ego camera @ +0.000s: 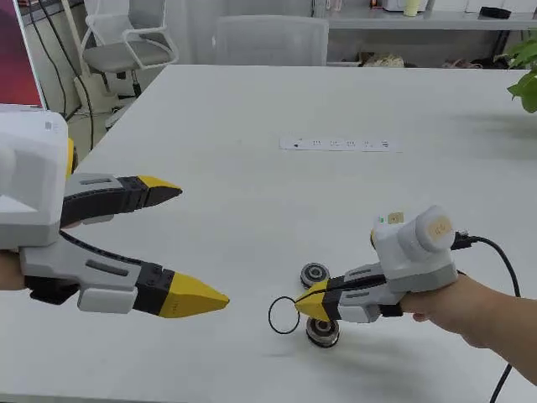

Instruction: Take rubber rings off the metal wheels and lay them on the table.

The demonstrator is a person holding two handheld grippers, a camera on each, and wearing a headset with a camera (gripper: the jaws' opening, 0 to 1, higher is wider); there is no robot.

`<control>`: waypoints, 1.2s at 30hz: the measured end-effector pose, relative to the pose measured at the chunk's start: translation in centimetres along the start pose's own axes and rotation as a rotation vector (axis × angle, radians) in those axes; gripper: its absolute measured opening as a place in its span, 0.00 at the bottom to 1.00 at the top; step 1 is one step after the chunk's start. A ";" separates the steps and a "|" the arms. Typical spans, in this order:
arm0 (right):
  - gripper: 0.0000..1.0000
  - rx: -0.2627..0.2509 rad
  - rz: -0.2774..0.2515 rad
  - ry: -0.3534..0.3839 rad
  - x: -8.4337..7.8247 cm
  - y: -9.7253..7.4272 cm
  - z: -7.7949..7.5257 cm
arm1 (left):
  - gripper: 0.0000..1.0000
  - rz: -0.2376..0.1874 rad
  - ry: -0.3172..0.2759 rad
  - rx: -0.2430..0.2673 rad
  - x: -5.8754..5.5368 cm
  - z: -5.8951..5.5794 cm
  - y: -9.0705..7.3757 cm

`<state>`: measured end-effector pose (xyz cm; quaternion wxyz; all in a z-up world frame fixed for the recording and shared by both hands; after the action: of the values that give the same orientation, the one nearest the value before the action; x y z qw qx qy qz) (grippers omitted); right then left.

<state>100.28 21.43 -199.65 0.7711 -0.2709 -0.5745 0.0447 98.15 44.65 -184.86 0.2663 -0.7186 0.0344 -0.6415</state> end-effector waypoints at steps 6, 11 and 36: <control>0.00 0.016 0.007 0.013 0.2 1.3 0.2 | 0.93 0.013 0.003 0.024 -0.5 0.2 -0.7; 0.00 0.015 0.018 0.036 0.3 2.2 0.2 | 0.95 0.009 -0.012 0.036 -0.8 0.2 -1.2; 0.09 -0.071 0.116 0.013 -0.1 4.1 0.7 | 0.96 0.035 -0.030 0.048 -1.6 -0.3 -1.7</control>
<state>100.62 25.14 -201.51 0.7607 -0.3313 -0.5541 0.0670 97.11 46.60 -185.59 0.2954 -0.7206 0.0276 -0.6266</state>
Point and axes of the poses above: the centre of the closed fingertips' face, and the gripper's own axes: y roughly forward along the fingers, z roughly to its left, x roughly out of its top, the point moved 9 cm from there along -y, roughly backward along the fingers, and after that the axes turned 4 degrees about -y, right-handed, at the moved point
